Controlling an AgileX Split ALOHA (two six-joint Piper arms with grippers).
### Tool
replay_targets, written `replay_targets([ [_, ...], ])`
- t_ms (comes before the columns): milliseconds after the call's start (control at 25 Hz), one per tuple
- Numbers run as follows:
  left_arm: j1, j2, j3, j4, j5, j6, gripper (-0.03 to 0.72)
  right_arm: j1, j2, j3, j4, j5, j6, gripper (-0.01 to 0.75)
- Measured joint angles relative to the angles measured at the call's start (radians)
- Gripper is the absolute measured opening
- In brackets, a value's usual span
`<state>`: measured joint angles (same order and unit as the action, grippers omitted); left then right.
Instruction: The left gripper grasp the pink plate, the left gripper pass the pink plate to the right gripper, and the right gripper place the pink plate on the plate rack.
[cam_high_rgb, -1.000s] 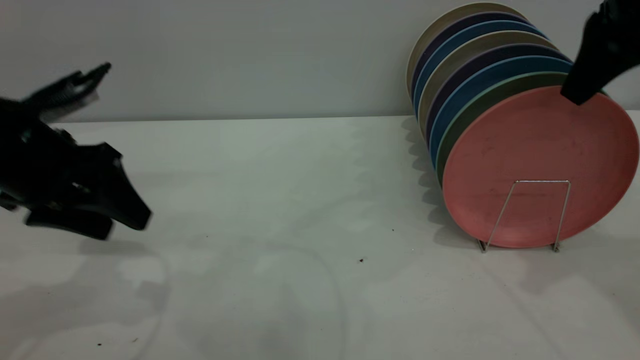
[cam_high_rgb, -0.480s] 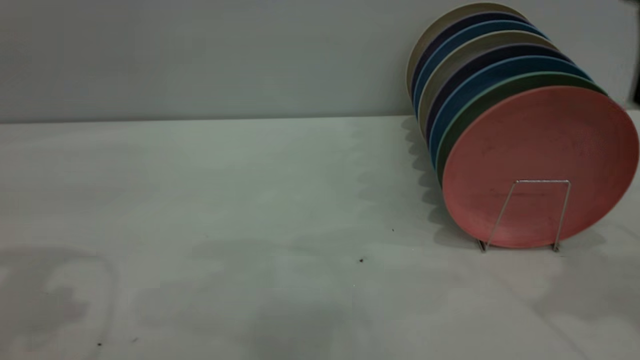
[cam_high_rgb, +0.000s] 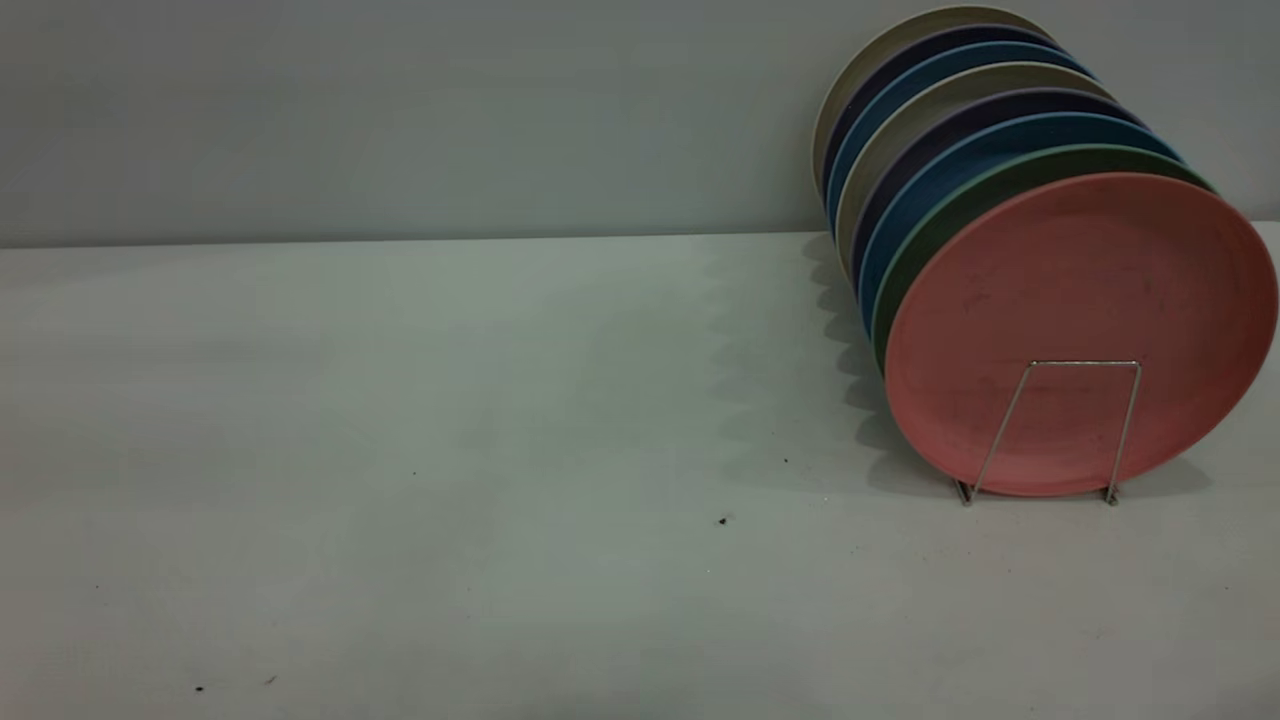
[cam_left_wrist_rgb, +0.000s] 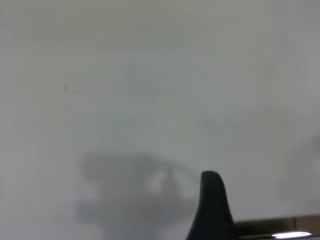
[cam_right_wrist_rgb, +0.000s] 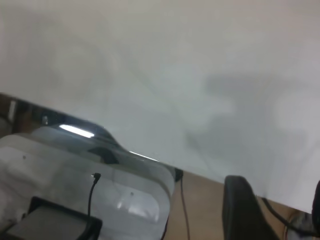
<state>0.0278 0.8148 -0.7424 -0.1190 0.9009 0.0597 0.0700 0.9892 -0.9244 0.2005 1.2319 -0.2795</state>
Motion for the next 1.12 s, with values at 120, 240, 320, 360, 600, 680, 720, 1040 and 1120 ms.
replay_targets([
  [120, 0.0, -0.179, 0.068, -0.023, 0.063, -0.002, 0.568, 0.0, -0.165, 0.076, 0.002, 0.003, -0.01, 0.368],
  [240, 0.0, -0.343, 0.098, -0.024, 0.139, -0.028, 0.568, 0.0, -0.319, 0.145, 0.012, 0.001, -0.008, 0.375],
  [320, 0.0, -0.434, 0.101, -0.024, 0.204, -0.054, 0.568, 0.0, -0.416, 0.188, 0.018, 0.001, -0.007, 0.375],
  [360, 0.0, -0.477, 0.102, -0.024, 0.237, -0.06, 0.568, 0.0, -0.455, 0.212, 0.019, 0.0, -0.006, 0.375],
  [600, 0.0, -0.643, 0.104, 0.007, 0.267, -0.108, 0.568, 0.0, -0.676, 0.343, -0.032, -0.003, 0.002, 0.377],
  [680, 0.0, -0.664, 0.104, 0.043, 0.267, -0.114, 0.568, 0.0, -0.731, 0.379, -0.081, -0.018, 0.015, 0.377],
  [720, 0.0, -0.669, 0.104, 0.059, 0.267, -0.121, 0.568, 0.0, -0.753, 0.395, -0.098, -0.03, 0.024, 0.377],
  [1040, 0.0, -0.677, 0.113, 0.142, 0.267, -0.109, 0.568, 0.0, -0.861, 0.445, -0.117, -0.088, 0.048, 0.377],
  [1120, 0.0, -0.677, 0.14, 0.143, 0.263, -0.078, 0.568, 0.0, -0.862, 0.445, -0.117, -0.088, 0.051, 0.377],
])
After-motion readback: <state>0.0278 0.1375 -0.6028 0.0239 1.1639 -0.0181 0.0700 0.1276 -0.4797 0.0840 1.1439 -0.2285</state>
